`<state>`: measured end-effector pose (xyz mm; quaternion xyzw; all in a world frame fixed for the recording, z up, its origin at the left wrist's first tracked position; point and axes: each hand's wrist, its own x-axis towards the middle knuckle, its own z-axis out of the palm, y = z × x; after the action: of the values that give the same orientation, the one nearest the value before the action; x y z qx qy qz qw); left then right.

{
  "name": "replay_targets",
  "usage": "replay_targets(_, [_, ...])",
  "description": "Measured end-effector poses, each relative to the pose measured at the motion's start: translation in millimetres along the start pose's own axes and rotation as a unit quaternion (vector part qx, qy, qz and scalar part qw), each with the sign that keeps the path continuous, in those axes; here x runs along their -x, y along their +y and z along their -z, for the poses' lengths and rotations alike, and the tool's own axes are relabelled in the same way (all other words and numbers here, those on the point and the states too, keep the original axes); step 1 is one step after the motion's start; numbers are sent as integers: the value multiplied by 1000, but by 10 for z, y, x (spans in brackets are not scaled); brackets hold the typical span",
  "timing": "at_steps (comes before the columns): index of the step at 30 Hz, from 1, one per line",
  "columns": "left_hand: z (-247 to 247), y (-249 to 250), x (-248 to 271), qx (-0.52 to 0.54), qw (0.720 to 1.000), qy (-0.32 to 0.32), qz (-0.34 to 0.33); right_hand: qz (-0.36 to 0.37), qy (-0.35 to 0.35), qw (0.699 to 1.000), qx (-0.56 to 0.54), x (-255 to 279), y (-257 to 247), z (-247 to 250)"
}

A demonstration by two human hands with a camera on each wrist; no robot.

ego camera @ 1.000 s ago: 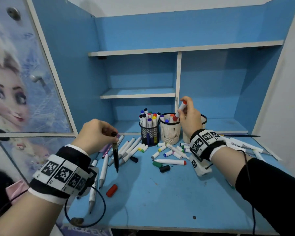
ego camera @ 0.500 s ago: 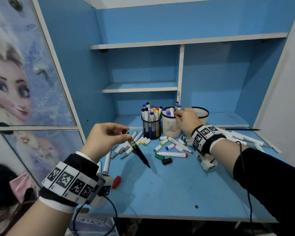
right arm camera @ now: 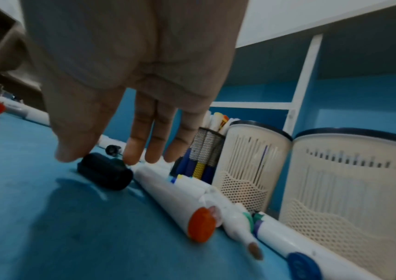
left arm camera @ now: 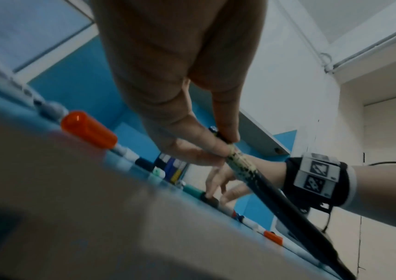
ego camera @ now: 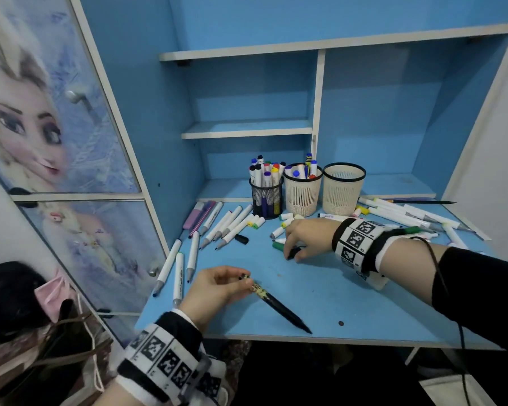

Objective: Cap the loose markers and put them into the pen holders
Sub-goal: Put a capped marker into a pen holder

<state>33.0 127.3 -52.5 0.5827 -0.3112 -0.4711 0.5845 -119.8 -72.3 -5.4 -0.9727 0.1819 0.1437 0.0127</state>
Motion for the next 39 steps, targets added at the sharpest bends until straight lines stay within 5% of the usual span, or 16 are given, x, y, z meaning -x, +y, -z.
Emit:
replay_targets(7, [-268, -283, -102, 127, 991, 33, -6, -109, 10, 991, 76, -367, -25, 103])
replay_targets(11, [-285, -310, -121, 149, 987, 46, -25, -74, 52, 995, 46, -572, -68, 173])
replay_targets(16, [-287, -324, -101, 145, 988, 43, -35, -20, 25, 999, 30, -841, -261, 212])
replay_targets(25, [-284, -314, -95, 153, 988, 19, -30, -8, 56, 998, -11, -1084, -425, 144])
replay_targets(39, [-325, -261, -51, 180, 983, 9, -32, 26, -17, 999, 20, -951, -498, 227])
